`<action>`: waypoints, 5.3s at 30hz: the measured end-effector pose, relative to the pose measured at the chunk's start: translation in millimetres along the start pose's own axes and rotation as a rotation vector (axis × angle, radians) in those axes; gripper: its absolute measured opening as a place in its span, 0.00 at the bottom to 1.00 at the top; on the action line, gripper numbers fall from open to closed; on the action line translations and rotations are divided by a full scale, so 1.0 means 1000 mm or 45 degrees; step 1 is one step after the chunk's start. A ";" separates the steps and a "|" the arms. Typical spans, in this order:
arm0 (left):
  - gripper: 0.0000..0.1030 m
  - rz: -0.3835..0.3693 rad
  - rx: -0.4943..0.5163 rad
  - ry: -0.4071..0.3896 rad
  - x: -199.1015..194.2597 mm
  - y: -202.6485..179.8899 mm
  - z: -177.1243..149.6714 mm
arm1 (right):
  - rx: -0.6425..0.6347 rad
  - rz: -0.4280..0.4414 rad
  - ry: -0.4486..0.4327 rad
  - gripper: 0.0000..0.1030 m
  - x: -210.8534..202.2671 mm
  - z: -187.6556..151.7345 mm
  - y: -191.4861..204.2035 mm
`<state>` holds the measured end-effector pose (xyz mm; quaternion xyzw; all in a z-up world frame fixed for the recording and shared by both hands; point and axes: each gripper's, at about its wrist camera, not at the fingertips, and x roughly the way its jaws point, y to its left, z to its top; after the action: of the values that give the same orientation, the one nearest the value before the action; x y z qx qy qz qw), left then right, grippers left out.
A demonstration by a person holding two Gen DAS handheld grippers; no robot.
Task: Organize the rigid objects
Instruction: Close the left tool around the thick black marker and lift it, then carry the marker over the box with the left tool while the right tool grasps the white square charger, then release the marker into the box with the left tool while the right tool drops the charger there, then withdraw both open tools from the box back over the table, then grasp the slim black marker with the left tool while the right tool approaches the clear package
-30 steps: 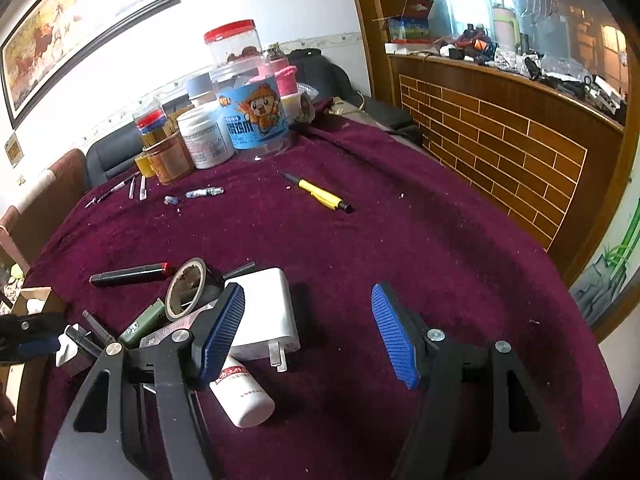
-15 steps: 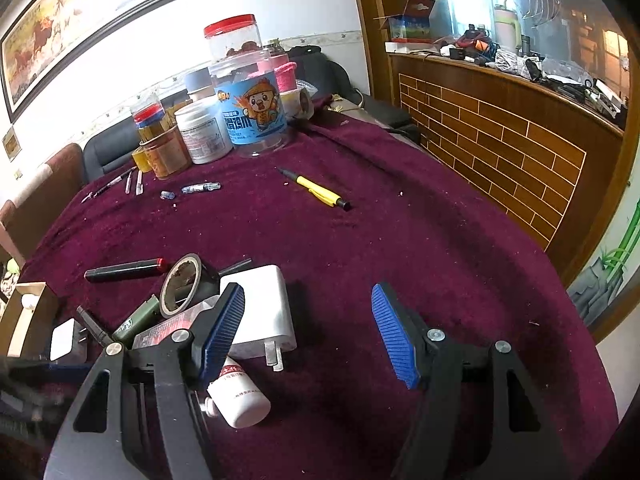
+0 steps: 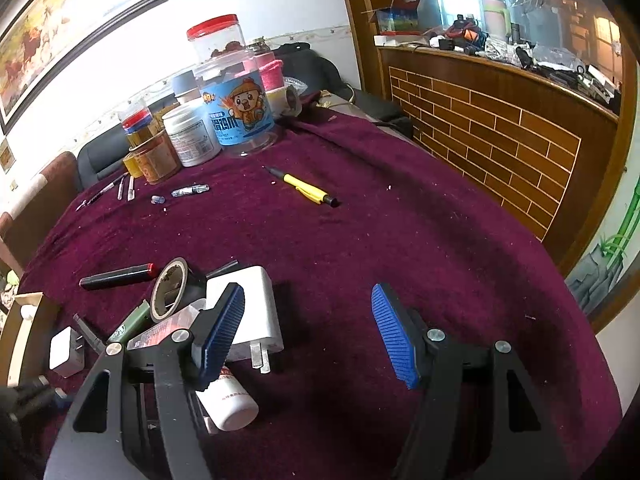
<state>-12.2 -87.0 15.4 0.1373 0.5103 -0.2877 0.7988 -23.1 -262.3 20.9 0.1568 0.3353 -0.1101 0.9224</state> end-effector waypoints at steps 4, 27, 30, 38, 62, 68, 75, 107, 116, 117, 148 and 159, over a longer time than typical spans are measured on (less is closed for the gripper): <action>0.21 -0.051 -0.055 -0.004 -0.001 0.006 -0.005 | 0.003 -0.001 0.004 0.63 0.000 0.000 0.000; 0.11 -0.064 -0.369 -0.290 -0.077 0.050 -0.053 | 0.012 -0.062 0.027 0.63 0.010 -0.002 -0.008; 0.11 -0.080 -0.479 -0.381 -0.112 0.080 -0.078 | 0.025 -0.068 0.036 0.63 0.011 -0.002 -0.010; 0.11 0.009 -0.638 -0.488 -0.150 0.134 -0.128 | 0.077 -0.120 0.069 0.63 0.007 -0.001 -0.012; 0.11 0.032 -0.941 -0.503 -0.160 0.248 -0.203 | -0.762 0.191 0.403 0.63 0.034 -0.067 0.269; 0.11 0.028 -0.918 -0.466 -0.162 0.256 -0.193 | -0.744 0.210 0.397 0.49 0.026 -0.063 0.270; 0.11 0.138 -0.850 -0.399 -0.163 0.285 -0.152 | -0.709 0.348 0.282 0.49 -0.023 -0.039 0.285; 0.51 0.364 -0.881 -0.216 -0.114 0.319 -0.094 | -0.932 0.512 0.311 0.50 0.006 -0.090 0.409; 0.63 1.043 -0.509 -0.398 -0.159 0.226 -0.085 | -0.715 0.468 0.112 0.66 -0.046 -0.052 0.312; 0.63 1.069 -0.476 -0.416 -0.159 0.214 -0.085 | -0.685 0.447 0.110 0.66 -0.047 -0.049 0.298; 0.63 0.336 -0.396 -0.199 -0.051 0.068 -0.053 | -0.384 0.115 0.050 0.65 -0.039 -0.034 0.093; 0.77 0.342 -0.429 -0.175 -0.022 0.075 -0.059 | -0.312 0.089 0.097 0.65 -0.013 -0.007 0.085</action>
<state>-17.6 10.5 3.0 0.0487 0.4727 -0.0979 0.8744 -10.6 -179.9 42.2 0.0584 0.3753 -0.0301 0.9246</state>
